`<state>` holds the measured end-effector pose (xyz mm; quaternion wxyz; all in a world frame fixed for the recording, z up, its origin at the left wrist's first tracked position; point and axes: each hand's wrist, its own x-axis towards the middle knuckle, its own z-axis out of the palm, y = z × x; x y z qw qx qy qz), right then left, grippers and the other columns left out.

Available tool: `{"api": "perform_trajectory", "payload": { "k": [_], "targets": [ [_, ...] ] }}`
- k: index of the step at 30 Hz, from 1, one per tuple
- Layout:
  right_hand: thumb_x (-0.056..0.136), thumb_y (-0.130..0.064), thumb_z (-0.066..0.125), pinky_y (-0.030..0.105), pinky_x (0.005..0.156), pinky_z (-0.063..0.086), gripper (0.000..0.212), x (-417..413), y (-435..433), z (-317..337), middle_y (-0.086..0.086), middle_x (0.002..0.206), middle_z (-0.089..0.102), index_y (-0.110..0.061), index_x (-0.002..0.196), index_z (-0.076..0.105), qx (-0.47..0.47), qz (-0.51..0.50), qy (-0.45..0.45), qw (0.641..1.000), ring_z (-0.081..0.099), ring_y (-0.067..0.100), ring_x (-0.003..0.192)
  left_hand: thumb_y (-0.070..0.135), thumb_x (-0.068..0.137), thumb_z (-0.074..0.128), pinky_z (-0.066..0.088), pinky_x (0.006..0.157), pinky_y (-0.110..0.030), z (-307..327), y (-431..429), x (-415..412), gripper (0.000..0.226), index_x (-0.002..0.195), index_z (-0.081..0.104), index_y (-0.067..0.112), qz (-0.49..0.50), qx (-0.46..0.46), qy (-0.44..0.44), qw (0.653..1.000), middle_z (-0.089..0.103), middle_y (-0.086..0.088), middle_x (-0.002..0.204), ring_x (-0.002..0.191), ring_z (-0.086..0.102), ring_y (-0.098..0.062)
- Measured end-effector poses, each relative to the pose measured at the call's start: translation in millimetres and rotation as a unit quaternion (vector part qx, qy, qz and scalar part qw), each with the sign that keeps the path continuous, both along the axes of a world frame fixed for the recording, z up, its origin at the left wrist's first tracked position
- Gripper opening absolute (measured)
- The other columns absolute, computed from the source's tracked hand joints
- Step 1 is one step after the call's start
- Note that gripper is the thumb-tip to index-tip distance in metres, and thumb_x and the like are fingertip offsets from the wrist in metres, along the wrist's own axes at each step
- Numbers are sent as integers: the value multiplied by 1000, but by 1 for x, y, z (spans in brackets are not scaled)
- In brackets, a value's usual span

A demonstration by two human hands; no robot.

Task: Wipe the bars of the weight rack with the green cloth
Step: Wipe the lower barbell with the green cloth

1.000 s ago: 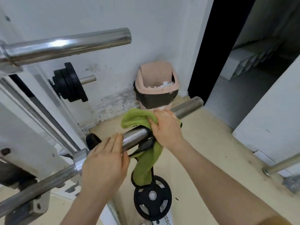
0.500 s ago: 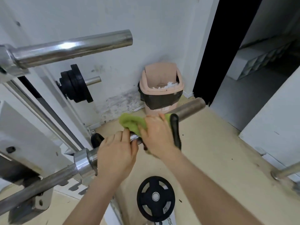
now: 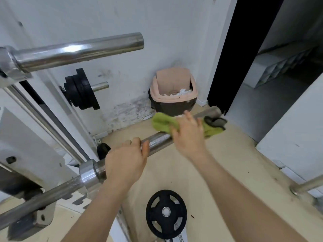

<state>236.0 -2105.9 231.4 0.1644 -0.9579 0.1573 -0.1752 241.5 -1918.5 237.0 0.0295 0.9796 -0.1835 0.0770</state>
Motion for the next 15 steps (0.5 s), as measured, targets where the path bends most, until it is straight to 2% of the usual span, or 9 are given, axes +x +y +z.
{"api": "perform_trajectory", "payload": {
  "k": [1,3,5,6,8,10,12,14,15],
  "targets": [
    [97,-37,45,45,117,9,32,-5,17,-2,3,137,54,-20,117,62,-4,36,-9,999,29,16,141,48,97,27,43,59,-31,-4,1,-8,43,95,59,19,-8,-6,-18,1000,62,-3,75,67,60,-27],
    [99,-41,37,43,116,6,36,-4,21,-4,-2,135,57,-24,119,62,-15,77,-8,997,30,11,140,44,95,38,46,73,-39,-11,5,-20,39,113,59,17,-16,-18,-50,998,65,-4,95,85,61,-27],
    [100,-41,33,43,116,12,41,7,-8,0,-3,136,56,-24,126,59,-17,63,9,998,31,12,140,36,94,49,48,87,-42,-11,10,-28,38,126,57,16,-30,-37,-54,997,65,-6,114,102,60,-28],
    [101,-39,33,42,114,17,41,15,-30,1,-1,135,56,-20,126,60,-5,27,5,1000,32,14,139,35,94,51,49,88,-42,-8,13,-32,37,125,59,16,-37,-36,-49,997,65,-6,118,106,60,-28],
    [100,-36,34,42,109,25,41,30,-76,10,6,130,58,-12,118,63,36,-76,15,996,35,20,135,37,95,47,54,75,-37,2,20,-34,32,113,67,21,-62,-34,-68,995,68,0,111,100,64,-24],
    [99,-36,31,48,111,23,45,40,-100,18,10,126,59,-9,108,66,41,-150,60,986,36,25,134,44,96,38,48,55,-30,19,28,-21,34,100,66,26,-56,-30,-60,996,67,7,88,82,64,-19],
    [99,-35,31,49,111,24,44,45,-82,21,12,117,64,-10,100,67,-8,-138,101,985,47,28,125,47,98,30,42,52,-29,31,37,-1,35,107,57,25,-9,3,-2,1000,60,5,78,72,59,-22],
    [98,-34,35,43,105,31,39,39,-34,22,13,105,69,-11,97,66,-77,-56,98,991,59,31,105,38,99,16,39,49,-31,24,44,7,40,130,40,29,-15,50,36,998,53,4,82,66,54,-24],
    [97,-35,37,41,103,31,36,33,-4,21,13,101,70,-12,97,66,-95,-7,89,991,61,31,101,34,97,3,33,45,-30,21,45,5,50,137,33,29,-21,80,38,996,51,3,83,60,50,-24]
  ]
}}
